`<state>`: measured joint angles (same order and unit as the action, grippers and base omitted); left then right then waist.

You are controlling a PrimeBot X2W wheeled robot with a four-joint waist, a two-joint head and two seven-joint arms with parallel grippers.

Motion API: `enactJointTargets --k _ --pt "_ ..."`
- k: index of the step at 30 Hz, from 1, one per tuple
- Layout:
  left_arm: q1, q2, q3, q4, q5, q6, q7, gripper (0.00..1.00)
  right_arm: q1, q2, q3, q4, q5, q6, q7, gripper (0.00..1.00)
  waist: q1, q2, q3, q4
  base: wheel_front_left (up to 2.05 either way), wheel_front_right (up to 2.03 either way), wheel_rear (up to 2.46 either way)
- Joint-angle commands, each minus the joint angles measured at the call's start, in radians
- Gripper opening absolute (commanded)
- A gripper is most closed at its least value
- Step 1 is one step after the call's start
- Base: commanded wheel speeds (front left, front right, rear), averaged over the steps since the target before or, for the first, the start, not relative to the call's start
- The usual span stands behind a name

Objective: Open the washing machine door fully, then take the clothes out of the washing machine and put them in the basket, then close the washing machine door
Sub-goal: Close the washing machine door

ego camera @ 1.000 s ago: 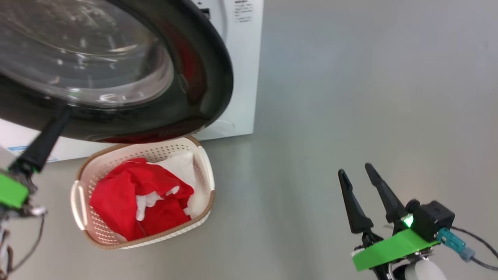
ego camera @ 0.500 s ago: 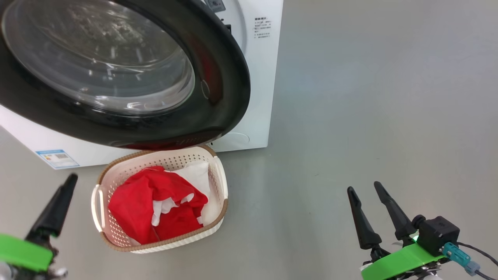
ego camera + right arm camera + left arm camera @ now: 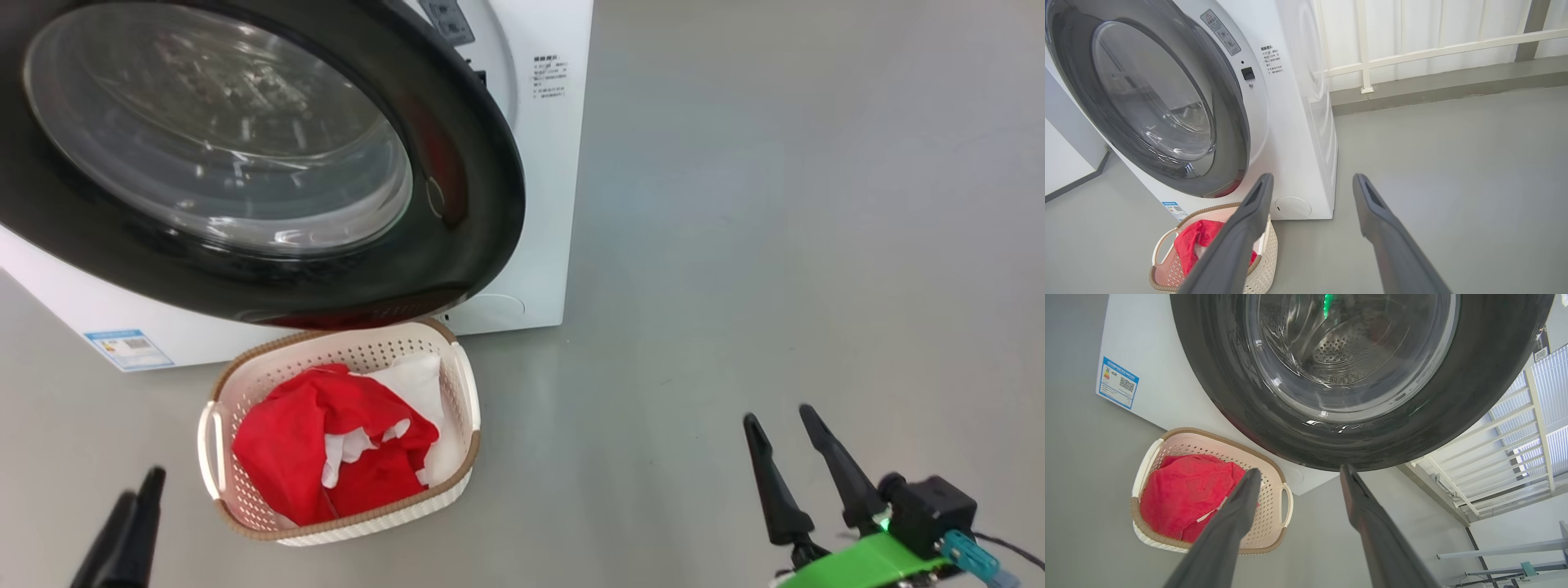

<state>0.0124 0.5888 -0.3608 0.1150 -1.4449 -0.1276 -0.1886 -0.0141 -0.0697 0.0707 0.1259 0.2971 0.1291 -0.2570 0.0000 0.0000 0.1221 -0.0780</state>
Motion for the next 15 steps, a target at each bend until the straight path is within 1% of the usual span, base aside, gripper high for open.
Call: enactJointTargets --k 1,3,9,11,13,15 --pt "-0.018 0.034 0.024 0.006 0.007 -0.003 -0.022 1.0 0.011 -0.015 0.012 -0.024 0.003 0.002 -0.005 1.0 0.0 0.0 -0.01 0.003 0.0 0.0 0.0" --pt "-0.017 0.038 -0.009 0.035 0.041 -0.003 -0.042 1.0 0.02 -0.019 0.007 -0.025 0.003 0.002 -0.005 1.0 0.0 0.0 -0.015 0.003 0.0 0.0 0.0" --pt "-0.029 0.013 -0.052 0.131 0.157 -0.003 -0.072 1.0 0.032 -0.024 -0.02 -0.033 0.006 0.002 -0.005 1.0 0.0 0.0 -0.03 0.003 0.0 0.0 0.0" --pt "-0.034 -0.008 -0.022 0.163 0.231 -0.003 -0.072 1.0 0.035 -0.026 -0.028 -0.036 0.007 0.002 -0.005 1.0 0.0 0.0 -0.034 0.004 0.0 0.0 0.0" --pt "-0.032 -0.039 0.015 0.182 0.305 -0.003 -0.073 1.0 0.037 -0.028 -0.034 -0.038 0.008 0.002 -0.005 1.0 0.0 0.0 -0.037 0.005 0.0 0.0 0.0" --pt "-0.026 -0.066 0.047 0.198 0.397 -0.003 -0.073 1.0 0.04 -0.03 -0.037 -0.04 0.008 0.002 -0.005 1.0 0.0 0.0 -0.04 0.005 0.0 0.0 0.0"
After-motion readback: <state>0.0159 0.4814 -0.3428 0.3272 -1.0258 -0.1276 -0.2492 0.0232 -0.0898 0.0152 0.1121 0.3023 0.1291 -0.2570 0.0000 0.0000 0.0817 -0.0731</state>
